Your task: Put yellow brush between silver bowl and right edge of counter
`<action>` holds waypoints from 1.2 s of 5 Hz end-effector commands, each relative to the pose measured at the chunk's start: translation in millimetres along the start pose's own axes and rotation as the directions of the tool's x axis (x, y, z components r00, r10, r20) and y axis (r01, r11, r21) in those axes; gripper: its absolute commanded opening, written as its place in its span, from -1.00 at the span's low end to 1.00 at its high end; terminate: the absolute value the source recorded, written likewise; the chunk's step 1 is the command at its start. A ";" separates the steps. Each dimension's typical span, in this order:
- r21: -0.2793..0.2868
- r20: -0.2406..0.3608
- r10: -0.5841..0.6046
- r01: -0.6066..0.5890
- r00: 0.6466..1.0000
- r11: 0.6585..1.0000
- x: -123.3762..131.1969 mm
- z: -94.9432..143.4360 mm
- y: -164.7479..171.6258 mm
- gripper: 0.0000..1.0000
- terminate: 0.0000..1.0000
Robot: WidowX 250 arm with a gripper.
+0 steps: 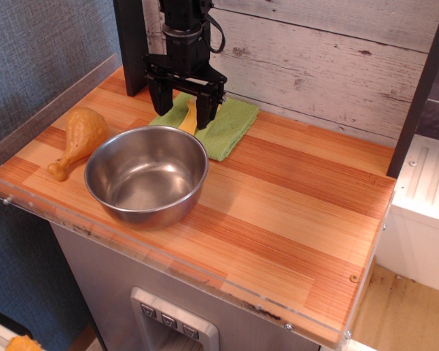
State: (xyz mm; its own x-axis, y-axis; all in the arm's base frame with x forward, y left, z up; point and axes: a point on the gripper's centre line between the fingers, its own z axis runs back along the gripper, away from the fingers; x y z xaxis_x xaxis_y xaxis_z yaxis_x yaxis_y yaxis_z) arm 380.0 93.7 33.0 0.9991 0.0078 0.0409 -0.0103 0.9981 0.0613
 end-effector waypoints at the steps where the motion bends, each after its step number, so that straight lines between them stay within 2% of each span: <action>1: 0.012 0.034 -0.009 0.008 0.999 1.000 13.2 7.9 1.3 1.00 -1.00; 2: 0.011 0.033 -0.014 0.013 0.999 1.000 13.6 6.7 -0.4 1.00 -1.00; 3: 0.017 0.027 -0.025 0.025 0.999 1.000 13.4 6.0 -2.0 -1.00 -1.00; 5: 0.019 0.009 -0.036 0.036 0.999 0.999 11.4 0.1 -5.0 -1.00 -1.00; 6: 0.007 0.029 -0.028 0.027 0.999 1.000 11.0 10.1 -2.3 -1.00 -1.00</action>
State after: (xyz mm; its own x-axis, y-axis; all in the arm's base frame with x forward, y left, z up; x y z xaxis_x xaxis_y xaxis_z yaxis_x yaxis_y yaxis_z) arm 385.8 86.9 22.2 0.9996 -0.0214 0.0185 0.0204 0.9984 0.0531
